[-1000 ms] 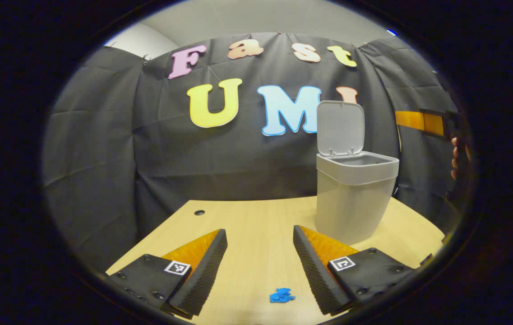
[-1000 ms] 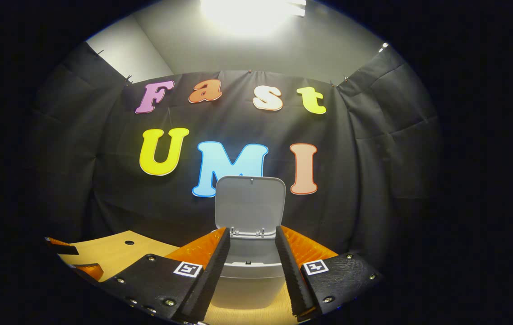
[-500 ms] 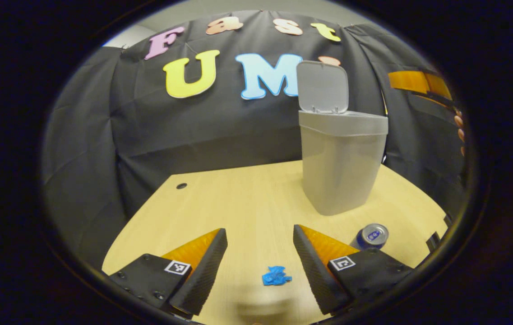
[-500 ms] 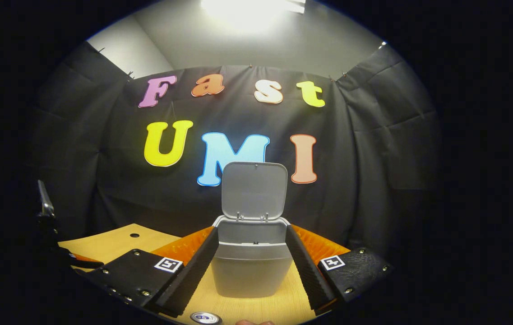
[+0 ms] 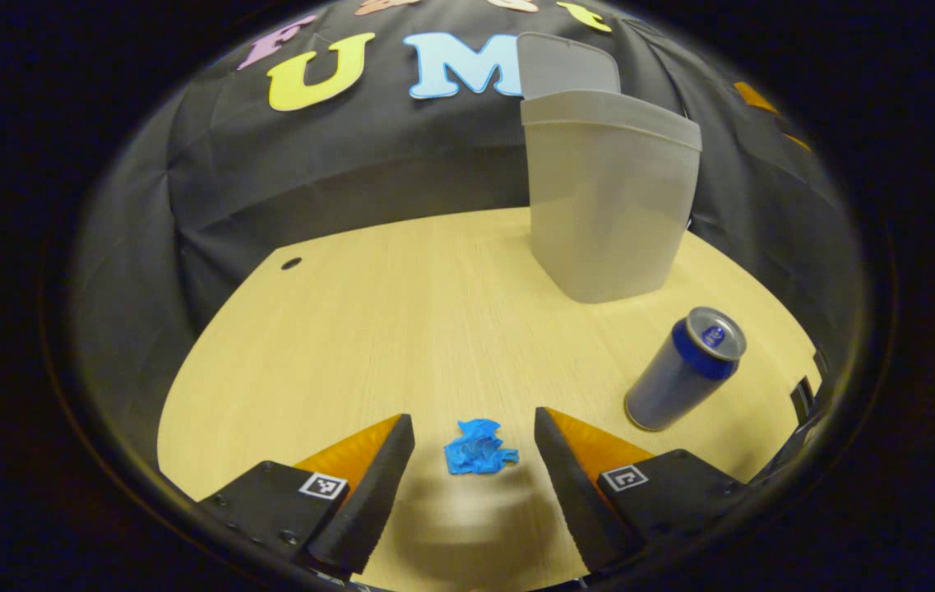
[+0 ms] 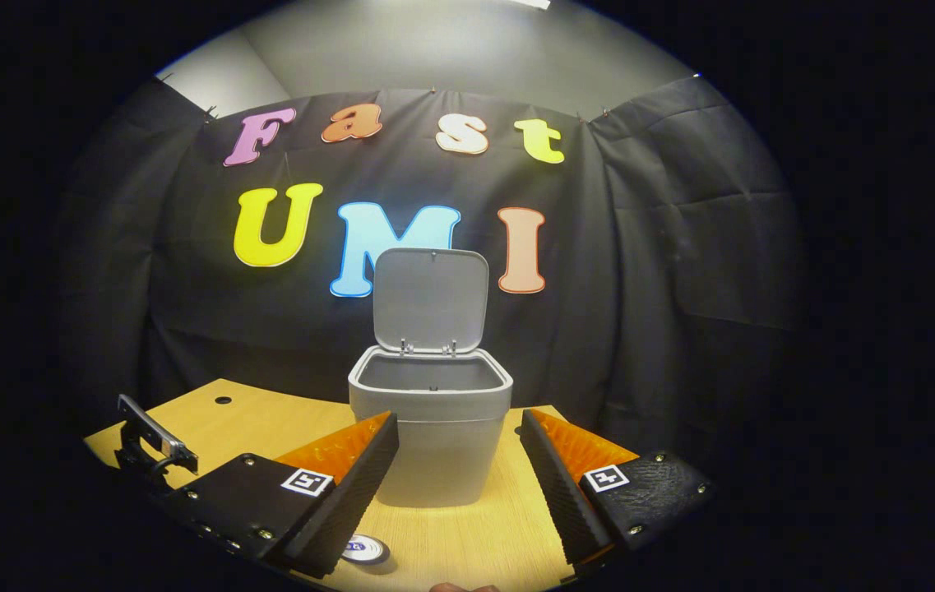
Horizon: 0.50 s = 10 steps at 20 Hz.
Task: Press the lid of the desktop garbage bin to open it, pick up the crumpled paper on the desktop and throw it into the bin, then pick up the pop can on the desktop and drop it into the bin, and finally close the garbage bin lid.
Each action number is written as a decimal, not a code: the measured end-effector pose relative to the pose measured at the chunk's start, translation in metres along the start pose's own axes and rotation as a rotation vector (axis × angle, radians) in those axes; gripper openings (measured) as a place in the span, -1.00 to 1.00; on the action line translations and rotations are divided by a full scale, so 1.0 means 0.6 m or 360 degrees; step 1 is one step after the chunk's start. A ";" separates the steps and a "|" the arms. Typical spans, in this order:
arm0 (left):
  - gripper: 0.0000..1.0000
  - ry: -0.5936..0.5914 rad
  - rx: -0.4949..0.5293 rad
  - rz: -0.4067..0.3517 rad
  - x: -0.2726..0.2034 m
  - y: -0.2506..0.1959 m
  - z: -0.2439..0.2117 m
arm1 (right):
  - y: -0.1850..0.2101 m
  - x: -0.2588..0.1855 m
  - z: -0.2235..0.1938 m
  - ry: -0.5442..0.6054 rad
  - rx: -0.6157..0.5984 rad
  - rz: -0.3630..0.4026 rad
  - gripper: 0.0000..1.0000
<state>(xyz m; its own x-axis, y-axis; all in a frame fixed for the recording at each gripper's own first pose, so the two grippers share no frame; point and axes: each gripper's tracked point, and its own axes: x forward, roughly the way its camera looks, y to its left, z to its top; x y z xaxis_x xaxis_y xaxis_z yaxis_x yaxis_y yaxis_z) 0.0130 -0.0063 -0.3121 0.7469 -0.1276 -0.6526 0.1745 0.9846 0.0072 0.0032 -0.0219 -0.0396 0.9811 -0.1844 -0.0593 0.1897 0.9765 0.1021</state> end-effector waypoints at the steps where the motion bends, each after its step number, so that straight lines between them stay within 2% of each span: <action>1: 0.93 0.0025 0.0004 -0.0010 0.008 -0.001 -0.014 | 0.002 -0.004 -0.004 0.0011 0.0000 -0.0004 0.91; 8: 1.00 0.0128 0.0009 -0.0029 0.043 0.010 -0.042 | 0.028 -0.023 -0.024 0.0088 -0.0005 0.0025 0.91; 10: 0.93 0.0133 -0.0001 -0.0028 0.053 0.010 -0.042 | 0.024 -0.024 -0.019 0.0081 -0.0025 0.0013 0.91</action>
<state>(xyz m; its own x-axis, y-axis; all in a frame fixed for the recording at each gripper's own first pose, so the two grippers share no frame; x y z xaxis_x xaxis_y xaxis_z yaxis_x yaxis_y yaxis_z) 0.0217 -0.0016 -0.3519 0.6874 -0.1347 -0.7136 0.1871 0.9823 -0.0052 -0.0086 -0.0038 -0.0487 0.9793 -0.1708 -0.1087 0.1806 0.9797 0.0870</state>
